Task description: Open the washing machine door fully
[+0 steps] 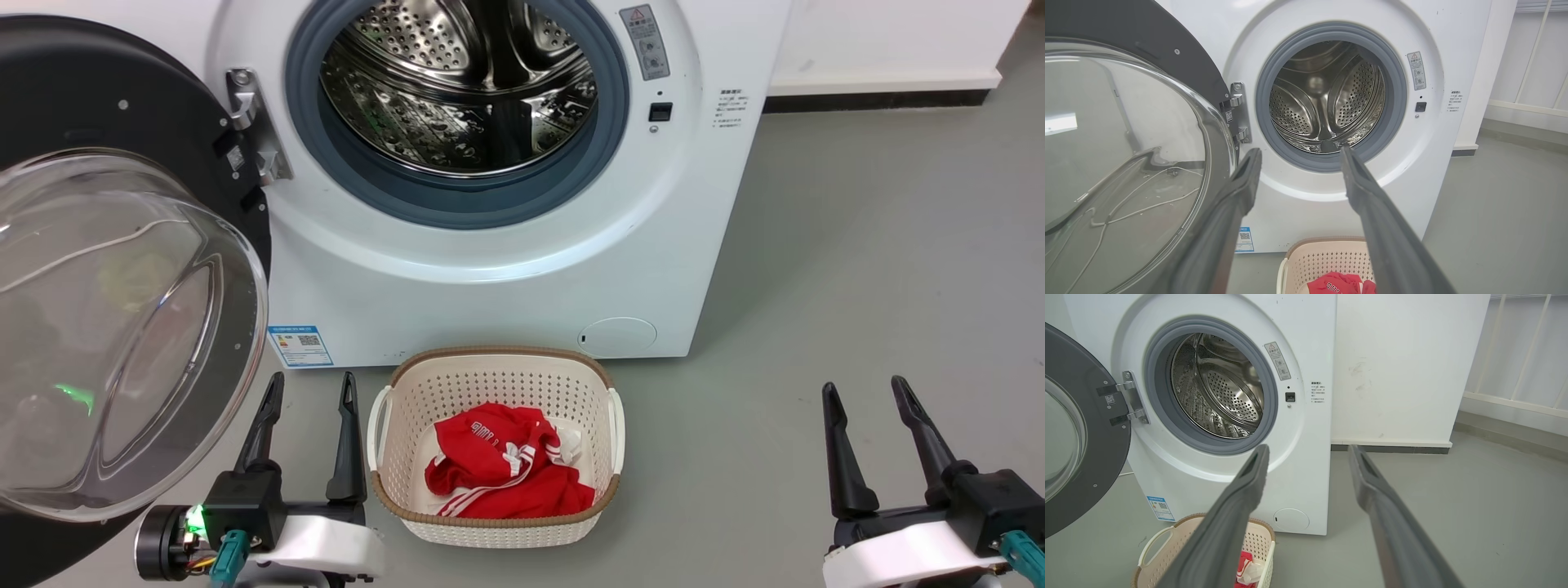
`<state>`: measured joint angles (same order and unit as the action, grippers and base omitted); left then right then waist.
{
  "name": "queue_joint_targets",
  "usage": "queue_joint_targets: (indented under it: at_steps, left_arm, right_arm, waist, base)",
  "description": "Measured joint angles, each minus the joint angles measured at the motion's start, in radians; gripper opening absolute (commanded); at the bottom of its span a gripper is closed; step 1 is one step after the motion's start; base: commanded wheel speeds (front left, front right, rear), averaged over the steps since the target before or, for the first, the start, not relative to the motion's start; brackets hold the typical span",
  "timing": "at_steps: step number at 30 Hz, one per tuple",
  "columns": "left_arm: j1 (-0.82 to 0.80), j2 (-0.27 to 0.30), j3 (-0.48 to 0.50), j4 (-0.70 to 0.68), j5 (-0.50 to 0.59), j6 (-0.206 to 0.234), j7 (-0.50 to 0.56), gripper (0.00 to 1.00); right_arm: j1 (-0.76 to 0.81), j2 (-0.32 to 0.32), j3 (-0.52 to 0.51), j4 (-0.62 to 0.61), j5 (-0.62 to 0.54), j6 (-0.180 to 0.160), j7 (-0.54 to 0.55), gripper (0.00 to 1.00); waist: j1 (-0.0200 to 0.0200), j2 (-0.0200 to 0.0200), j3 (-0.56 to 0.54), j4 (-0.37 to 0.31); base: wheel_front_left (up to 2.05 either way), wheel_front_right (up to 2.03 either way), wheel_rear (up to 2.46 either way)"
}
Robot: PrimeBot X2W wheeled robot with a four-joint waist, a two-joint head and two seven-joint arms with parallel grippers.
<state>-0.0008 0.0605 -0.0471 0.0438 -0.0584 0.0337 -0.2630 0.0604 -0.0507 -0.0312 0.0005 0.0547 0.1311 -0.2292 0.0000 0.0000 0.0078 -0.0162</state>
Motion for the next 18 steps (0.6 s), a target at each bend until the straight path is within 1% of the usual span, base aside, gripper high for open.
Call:
queue_joint_targets:
  at_steps: [18]
  left_arm:
    - [-0.003, -0.003, 0.017, 0.021, -0.005, -0.005, 0.0, 1.0]
  right_arm:
    - [0.0, 0.0, 0.009, 0.015, 0.024, 0.0, -0.008, 1.0]
  waist:
    - [0.0001, 0.0, 0.009, -0.001]
  base:
    - [0.0, 0.0, 0.0]
